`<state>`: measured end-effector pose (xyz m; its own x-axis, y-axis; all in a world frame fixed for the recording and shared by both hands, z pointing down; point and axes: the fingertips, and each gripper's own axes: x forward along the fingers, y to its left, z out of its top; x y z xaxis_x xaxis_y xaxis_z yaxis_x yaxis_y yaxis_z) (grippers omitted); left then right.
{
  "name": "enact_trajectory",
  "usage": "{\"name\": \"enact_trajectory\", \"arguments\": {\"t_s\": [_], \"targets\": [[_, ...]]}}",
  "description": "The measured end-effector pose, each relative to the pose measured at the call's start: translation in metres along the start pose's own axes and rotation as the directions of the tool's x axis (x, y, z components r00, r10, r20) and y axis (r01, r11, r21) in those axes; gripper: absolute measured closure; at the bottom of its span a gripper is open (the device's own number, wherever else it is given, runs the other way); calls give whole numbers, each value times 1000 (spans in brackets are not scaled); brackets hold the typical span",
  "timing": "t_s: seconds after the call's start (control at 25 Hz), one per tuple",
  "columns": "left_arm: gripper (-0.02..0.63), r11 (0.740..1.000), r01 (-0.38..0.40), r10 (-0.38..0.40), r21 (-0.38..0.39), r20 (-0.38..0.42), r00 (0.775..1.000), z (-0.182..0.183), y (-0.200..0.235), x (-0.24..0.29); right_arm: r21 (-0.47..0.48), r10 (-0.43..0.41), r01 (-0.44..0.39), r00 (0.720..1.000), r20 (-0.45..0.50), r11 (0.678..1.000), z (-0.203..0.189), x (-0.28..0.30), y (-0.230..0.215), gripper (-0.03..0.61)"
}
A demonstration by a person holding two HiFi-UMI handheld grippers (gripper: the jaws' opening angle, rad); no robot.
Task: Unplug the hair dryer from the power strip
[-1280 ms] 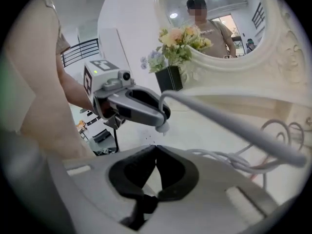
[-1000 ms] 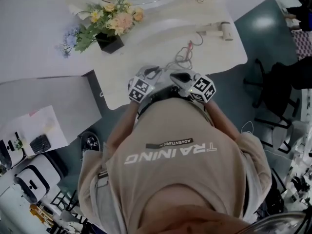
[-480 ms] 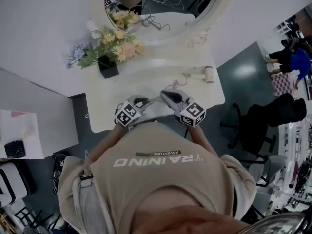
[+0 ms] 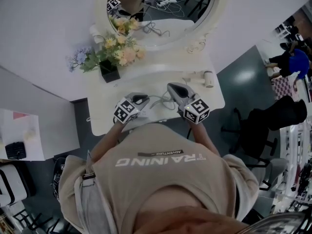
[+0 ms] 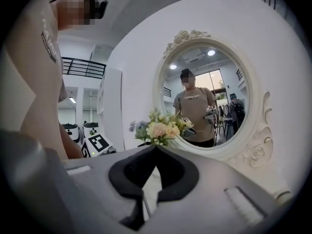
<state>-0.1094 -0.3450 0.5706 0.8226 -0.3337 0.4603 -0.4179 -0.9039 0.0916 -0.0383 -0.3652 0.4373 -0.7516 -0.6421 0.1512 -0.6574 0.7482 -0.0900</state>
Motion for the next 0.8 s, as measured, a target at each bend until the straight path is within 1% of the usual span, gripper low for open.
{"name": "enact_trajectory", "arguments": {"t_s": [0.12, 0.28, 0.36, 0.52, 0.8], "targets": [[555, 1000, 0, 0, 15, 13, 1000, 5, -2, 2, -2, -11, 11, 1000, 10, 1000, 5, -4, -6, 574], [555, 998, 6, -7, 69, 8, 1000, 8, -10, 4, 14, -6, 5, 1000, 18, 1000, 5, -8, -8, 574], [555, 997, 10, -10, 83, 10, 1000, 10, -14, 7, 8, -3, 3, 1000, 8, 1000, 3, -9, -10, 574], [555, 996, 13, -14, 85, 14, 1000, 10, -14, 5, -11, -8, 8, 1000, 6, 1000, 2, -6, -11, 574], [555, 997, 7, -10, 71, 41, 999, 8, -3, 4, 3, -24, 24, 1000, 17, 1000, 0, -3, -17, 574]]}}
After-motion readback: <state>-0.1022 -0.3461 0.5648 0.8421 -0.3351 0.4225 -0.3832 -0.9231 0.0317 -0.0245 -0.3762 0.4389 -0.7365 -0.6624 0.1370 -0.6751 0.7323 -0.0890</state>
